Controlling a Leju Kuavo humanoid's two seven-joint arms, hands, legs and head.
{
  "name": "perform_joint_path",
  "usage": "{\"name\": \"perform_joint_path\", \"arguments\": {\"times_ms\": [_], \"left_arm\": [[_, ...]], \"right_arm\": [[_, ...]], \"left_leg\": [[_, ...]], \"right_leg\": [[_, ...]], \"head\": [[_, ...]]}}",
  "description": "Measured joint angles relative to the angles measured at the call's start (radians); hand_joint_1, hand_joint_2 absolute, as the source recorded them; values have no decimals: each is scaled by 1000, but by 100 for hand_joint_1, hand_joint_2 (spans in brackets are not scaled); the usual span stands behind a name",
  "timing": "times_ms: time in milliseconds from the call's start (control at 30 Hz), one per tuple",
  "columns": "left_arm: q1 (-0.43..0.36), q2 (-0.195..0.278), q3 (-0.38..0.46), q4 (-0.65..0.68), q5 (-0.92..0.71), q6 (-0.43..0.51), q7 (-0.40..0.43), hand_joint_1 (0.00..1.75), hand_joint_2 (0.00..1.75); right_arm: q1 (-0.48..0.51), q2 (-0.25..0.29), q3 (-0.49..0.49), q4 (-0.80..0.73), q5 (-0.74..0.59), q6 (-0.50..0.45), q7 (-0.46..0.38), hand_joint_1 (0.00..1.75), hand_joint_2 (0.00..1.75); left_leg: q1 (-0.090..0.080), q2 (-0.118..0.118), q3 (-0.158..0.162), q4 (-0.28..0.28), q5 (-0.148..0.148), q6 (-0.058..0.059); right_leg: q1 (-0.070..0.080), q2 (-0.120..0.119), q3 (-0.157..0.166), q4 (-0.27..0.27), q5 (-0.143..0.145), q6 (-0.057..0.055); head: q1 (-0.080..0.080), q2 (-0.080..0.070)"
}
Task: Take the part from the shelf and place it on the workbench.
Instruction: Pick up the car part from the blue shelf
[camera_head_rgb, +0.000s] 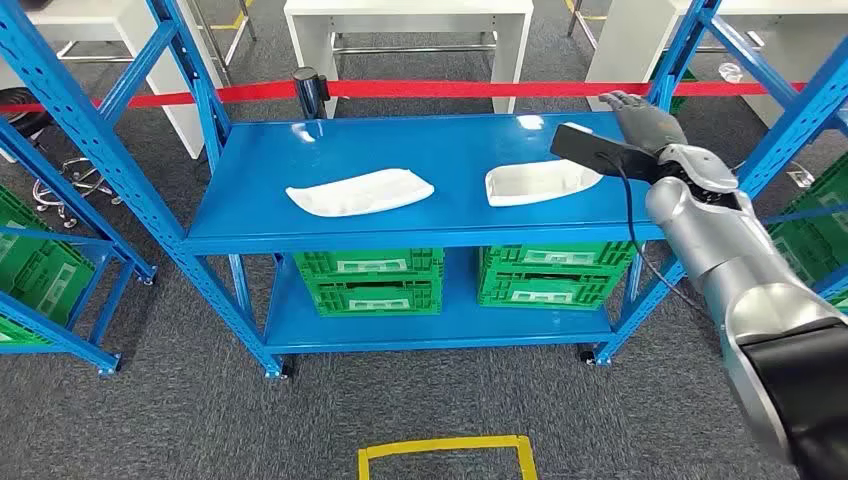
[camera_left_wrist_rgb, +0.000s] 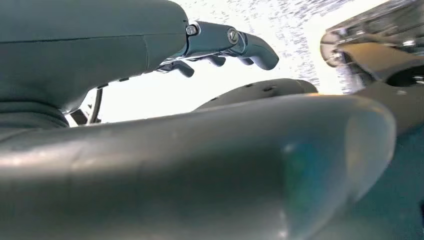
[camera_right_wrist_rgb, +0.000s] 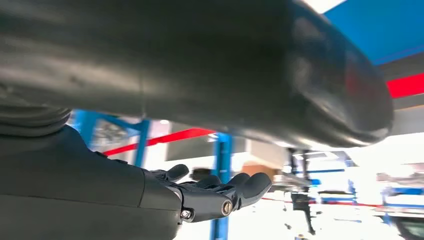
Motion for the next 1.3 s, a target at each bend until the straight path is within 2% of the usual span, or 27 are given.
{"name": "perform_joint_path", "arguments": {"times_ms": [33,67,100,133,167,233,267,300,367,400,433,467,500,533,600,633,733,800,867,900,933,967,1033,1100,1167,1300], "left_arm": [[-1,0,-1,0,0,0,0,0,0],[-2,0,-1,0,0,0,0,0,0],[-3,0,-2,0,1,0,-1,0,0],[-3,0,-2,0,2,0,-1,0,0],[-4,0,-3,0,3,0,-2,0,0],[-5,0,-3,0,5,1,-3,0,0],[-6,-1,-3,0,6,6,-4,0,0],[-6,-2,-3,0,6,12,-5,0,0],[-7,-3,-4,0,7,24,-6,0,0],[-6,-3,-4,0,8,24,-7,0,0],[-5,-3,-5,0,8,24,-8,0,0],[-5,-3,-5,0,8,24,-8,0,0],[-4,-3,-6,0,8,24,-9,0,0],[-3,-3,-8,0,7,24,-9,0,0],[-2,-3,-12,0,7,24,-9,0,0],[-2,-4,-13,0,6,24,-9,0,0],[-6,-4,-15,0,4,24,-9,0,0],[-9,-4,-16,0,3,24,-9,0,0],[-12,-5,-19,0,4,24,-11,0,0],[-12,-5,-20,0,5,24,-11,0,0],[-11,-6,-21,0,7,24,-13,0,0],[-10,-6,-21,0,9,24,-14,0,0],[-8,-7,-22,0,12,24,-16,0,0],[-8,-8,-22,0,16,27,-16,0,0],[-7,-9,-22,0,20,30,-15,0,0],[-3,-9,-22,0,22,33,-16,0,0]], "right_arm": [[1,4,2,0,0,0,-1,0,0],[3,8,5,0,0,0,-3,0,0],[6,16,9,1,-1,1,-6,0,0],[8,26,13,0,-2,0,-10,0,0],[8,37,16,-2,-3,-2,-15,0,0],[9,62,20,-8,-9,-13,-26,0,0],[12,71,24,-11,-12,-21,-29,0,44],[19,82,29,-14,-15,-28,-31,0,87],[44,96,40,-19,-18,-36,-31,0,175],[60,102,45,-25,-20,-40,-31,0,175],[77,104,51,-34,-23,-43,-28,0,175],[93,106,56,-46,-25,-46,-25,0,175],[109,106,62,-59,-27,-48,-21,0,175],[122,106,67,-72,-30,-50,-17,0,175],[143,106,78,-97,-35,-51,-11,0,175],[150,105,82,-107,-36,-50,-8,0,175],[161,100,88,-133,-45,-42,-7,0,175],[165,97,93,-151,-55,-33,-14,0,175],[175,92,101,-168,-66,-23,-21,0,175],[184,89,106,-178,-71,-18,-24,0,175],[195,84,111,-192,-78,-11,-26,0,175],[206,78,116,-208,-85,-5,-28,0,175],[221,62,129,-258,-102,15,-27,0,175],[226,46,142,-310,-117,39,-21,0,175],[230,30,156,-353,-133,63,-15,0,175],[262,-9,185,-438,-165,101,3,0,175]], "left_leg": [[-1,-1,7,5,-9,-2],[-2,-2,9,8,-17,-5],[-3,-4,16,10,-33,-10],[-3,-5,26,18,-41,-15],[-3,-5,24,29,-43,-21],[0,0,-4,95,-24,-33],[2,3,-39,148,-18,-39],[4,5,-78,206,-24,-46],[9,7,-155,294,-82,-55],[12,8,-182,309,-115,-57],[15,9,-197,299,-130,-58],[18,11,-201,263,-118,-60],[21,13,-195,207,-74,-62],[24,15,-186,140,-11,-63],[27,23,-173,52,81,-60],[26,24,-171,38,102,-55],[27,23,-162,37,117,-34],[29,23,-154,33,113,-22],[24,22,-150,34,106,-11],[21,20,-148,35,102,-8],[17,18,-145,36,97,-5],[14,15,-142,38,93,-3],[7,11,-135,42,84,-2],[0,9,-132,45,78,-6],[-2,9,-133,46,75,-10],[-2,12,-125,41,72,-10]], "right_leg": [[2,-1,1,-27,40,-1],[3,-2,4,-39,60,-3],[6,-2,11,-68,105,-7],[8,-1,16,-75,118,-12],[7,-1,23,-73,116,-20],[4,3,37,-72,105,-36],[3,3,47,-72,98,-42],[3,4,59,-74,90,-47],[3,3,83,-75,71,-50],[2,3,97,-76,61,-50],[1,2,111,-76,49,-48],[-1,2,125,-75,38,-46],[-3,2,138,-75,26,-42],[-5,2,149,-73,16,-37],[-4,5,158,-68,-3,-25],[-3,6,160,-66,-12,-17],[-4,5,165,-59,-35,3],[-4,2,136,4,-71,8],[1,1,65,126,-119,8],[3,1,31,175,-128,6],[6,1,10,194,-118,2],[10,1,5,180,-92,-4],[19,0,40,66,-12,-21],[27,-3,77,-31,31,-37],[31,-5,88,-56,33,-42],[30,-1,93,-61,35,-41]], "head": [[0,0],[0,0],[0,0],[0,0],[0,0],[0,0],[-1,0],[0,0],[0,0],[0,0],[0,0],[0,0],[0,0],[-1,0],[-1,0],[-1,0],[-1,0],[-1,0],[-1,0],[-1,0],[-1,0],[-1,0],[-1,0],[-1,0],[-1,0],[-1,0]]}}
